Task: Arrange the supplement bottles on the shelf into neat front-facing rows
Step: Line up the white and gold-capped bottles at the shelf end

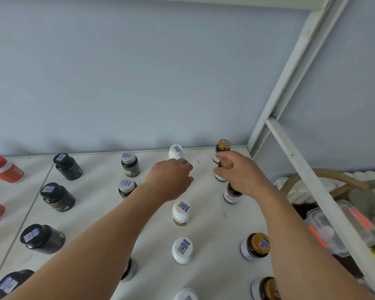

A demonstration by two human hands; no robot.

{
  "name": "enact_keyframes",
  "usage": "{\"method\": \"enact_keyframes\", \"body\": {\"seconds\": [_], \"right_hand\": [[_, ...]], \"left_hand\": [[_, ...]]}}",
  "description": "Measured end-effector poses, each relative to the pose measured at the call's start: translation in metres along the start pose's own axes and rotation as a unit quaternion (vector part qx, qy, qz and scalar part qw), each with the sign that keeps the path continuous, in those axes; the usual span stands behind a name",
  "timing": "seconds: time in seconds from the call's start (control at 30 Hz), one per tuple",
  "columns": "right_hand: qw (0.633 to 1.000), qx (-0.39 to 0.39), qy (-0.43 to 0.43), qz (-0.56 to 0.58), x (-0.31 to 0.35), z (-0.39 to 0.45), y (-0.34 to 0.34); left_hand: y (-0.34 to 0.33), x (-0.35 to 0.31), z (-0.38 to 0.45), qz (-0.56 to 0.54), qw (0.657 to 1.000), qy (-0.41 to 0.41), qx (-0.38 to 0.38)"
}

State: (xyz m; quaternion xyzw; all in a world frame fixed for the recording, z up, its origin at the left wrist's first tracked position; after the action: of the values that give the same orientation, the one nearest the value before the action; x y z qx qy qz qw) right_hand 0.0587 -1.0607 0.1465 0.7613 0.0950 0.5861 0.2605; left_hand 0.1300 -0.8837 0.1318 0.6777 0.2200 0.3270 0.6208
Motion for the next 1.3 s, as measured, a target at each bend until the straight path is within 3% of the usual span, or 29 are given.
{"method": "enact_keyframes", "body": {"seconds": [0.17,0.33,0.53,0.9,1.3], "right_hand": [[0.999,0.013,-0.034,-0.036,-0.039,-0.017,0.022],[0.996,0.049,-0.067,-0.028,-0.073,-0.014,0.022],[0.998,0.035,-0.061,-0.003,-0.081,-0.011,0.023],[0.999,0.006,-0.049,-0.010,-0.060,-0.017,0.031],[0.999,-0.004,-0.031,-0.019,-0.050,-0.017,0.034]], "left_hand": [[0.002,-0.046,0.015,-0.086,0.993,-0.033,0.070],[-0.012,-0.082,0.030,-0.180,0.968,-0.002,0.173],[-0.023,-0.103,0.031,-0.258,0.937,0.025,0.233],[-0.012,-0.100,0.029,-0.365,0.899,0.013,0.241],[-0.005,-0.096,0.034,-0.353,0.905,-0.005,0.238]]}}
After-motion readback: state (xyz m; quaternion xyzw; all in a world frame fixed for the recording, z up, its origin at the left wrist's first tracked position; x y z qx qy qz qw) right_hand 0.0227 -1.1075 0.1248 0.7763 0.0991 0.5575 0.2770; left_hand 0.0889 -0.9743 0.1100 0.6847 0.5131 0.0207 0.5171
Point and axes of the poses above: each hand's wrist, its own z-axis towards the middle knuckle, its own y-axis out of the back of the hand, x = y × z, the point moved 3 cm from there along z, towards the middle knuckle, and after that the axes turned 13 degrees about z, right-handed, at the moved point
